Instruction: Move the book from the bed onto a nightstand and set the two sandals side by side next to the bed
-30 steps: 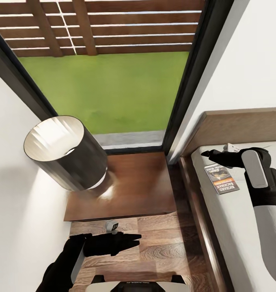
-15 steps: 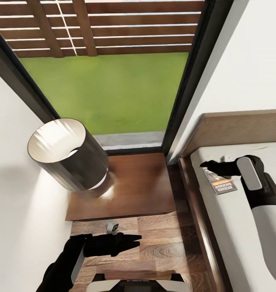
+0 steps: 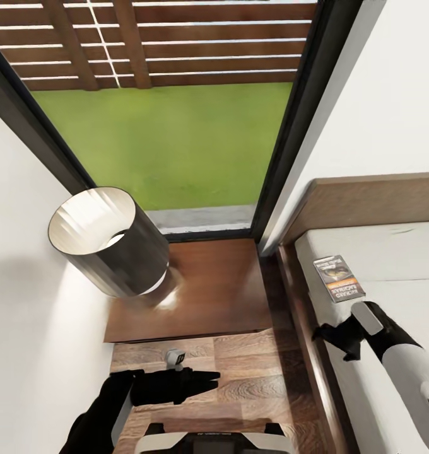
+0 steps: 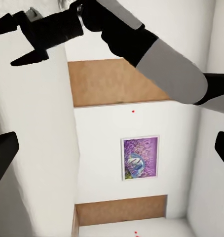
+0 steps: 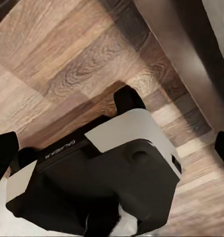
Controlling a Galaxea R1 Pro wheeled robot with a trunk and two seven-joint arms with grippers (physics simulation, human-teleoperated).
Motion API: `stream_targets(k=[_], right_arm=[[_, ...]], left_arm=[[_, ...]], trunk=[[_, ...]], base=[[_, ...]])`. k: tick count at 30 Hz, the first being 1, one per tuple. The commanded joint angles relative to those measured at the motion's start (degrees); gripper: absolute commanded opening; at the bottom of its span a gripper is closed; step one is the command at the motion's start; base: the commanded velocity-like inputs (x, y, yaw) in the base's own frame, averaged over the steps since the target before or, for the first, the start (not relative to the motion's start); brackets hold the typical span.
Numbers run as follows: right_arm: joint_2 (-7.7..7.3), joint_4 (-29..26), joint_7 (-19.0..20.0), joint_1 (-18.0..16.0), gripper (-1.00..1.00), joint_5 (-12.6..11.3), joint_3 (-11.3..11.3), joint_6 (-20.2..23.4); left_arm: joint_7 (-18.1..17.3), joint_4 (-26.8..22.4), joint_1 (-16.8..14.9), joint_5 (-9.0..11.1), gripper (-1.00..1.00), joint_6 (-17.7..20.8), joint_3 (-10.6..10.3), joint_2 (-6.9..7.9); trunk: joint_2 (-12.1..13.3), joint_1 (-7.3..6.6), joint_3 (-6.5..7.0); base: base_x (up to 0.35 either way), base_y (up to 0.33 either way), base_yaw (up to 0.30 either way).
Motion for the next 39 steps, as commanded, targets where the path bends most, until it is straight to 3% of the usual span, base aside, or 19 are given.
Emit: stream_targets(k=[1,3,7,10,13,16,18,19,20,22,26,35,39], right_arm=[[-0.01,3.47,-0.50,-0.04,1.00,-1.57,-0.05,-0.45],[0.00,6.99,-0.46,-0.02,1.00,-4.00,-0.12,-0.85],[0.04,14.24,-0.54,-0.01,1.00,-13.54,-0.11,-1.26],[0.68,16.03,-0.58,-0.01,1.00,-15.73,0.18,-1.27],[3.41,16.62,-0.14,-0.01,1.00,-16.40,0.42,-1.27],[5.03,16.83,0.45,0.01,1.00,-16.09,0.85,-1.32],[6.56,17.10,0.64,0.00,1.00,-14.69,2.00,-1.39],[8.27,17.26,0.72,0.02,1.00,-11.29,4.68,-1.45],[8.79,17.32,0.74,0.03,1.00,-9.68,5.85,-1.47],[10.40,17.49,0.88,0.01,1.00,-2.45,9.74,-1.75],[11.54,18.77,1.02,-0.01,1.00,5.41,12.03,-4.27],[11.83,23.99,1.07,0.03,1.00,9.87,12.95,-10.25],[11.83,27.01,1.15,0.07,1.00,12.25,12.99,-14.91]], left_arm=[[-0.27,0.11,-0.02,-0.17,1.00,0.56,0.11,-0.05],[-0.26,0.20,-0.02,-0.17,1.00,0.52,0.13,-0.05],[-0.30,0.28,-0.02,-0.17,1.00,0.50,0.18,-0.05],[-0.32,0.29,-0.02,-0.17,1.00,0.49,0.17,-0.05],[-0.33,0.29,-0.02,-0.17,1.00,0.49,0.17,-0.05],[-0.33,0.30,-0.02,-0.17,1.00,0.49,0.18,-0.05],[-0.33,0.30,-0.02,-0.17,1.00,0.49,0.17,-0.05],[-0.33,0.30,-0.02,-0.17,1.00,0.49,0.16,-0.05],[-0.33,0.30,-0.02,-0.17,1.00,0.49,0.15,-0.05],[-0.33,0.30,-0.02,-0.17,1.00,0.49,0.12,-0.05],[-0.33,0.30,-0.02,-0.17,1.00,0.49,0.14,-0.05],[-0.33,0.30,-0.02,-0.17,1.00,0.49,0.18,-0.05],[-0.33,0.30,-0.02,-0.17,1.00,0.49,0.17,-0.05]], trunk=[[0.38,-0.22,0.16],[1.18,-0.66,0.51],[2.78,-1.54,1.23],[3.99,-2.19,1.77],[5.19,-2.85,2.31],[6.39,-3.51,2.85],[7.19,-3.95,3.21],[7.60,-4.17,3.39],[8.00,-4.39,3.57],[8.80,-4.83,3.93],[10.40,-5.71,4.64],[14.01,-7.68,6.26],[15.62,-8.56,6.98]], base=[[0.000,0.000,0.000],[0.000,0.000,0.000],[0.000,0.000,0.000],[0.000,0.000,0.000],[0.000,0.000,0.000],[0.000,0.000,0.000],[0.000,0.000,0.000],[0.000,0.000,0.000],[0.000,0.000,0.000],[0.000,0.000,0.000],[0.000,0.000,0.000],[0.000,0.000,0.000],[0.000,0.000,0.000]])
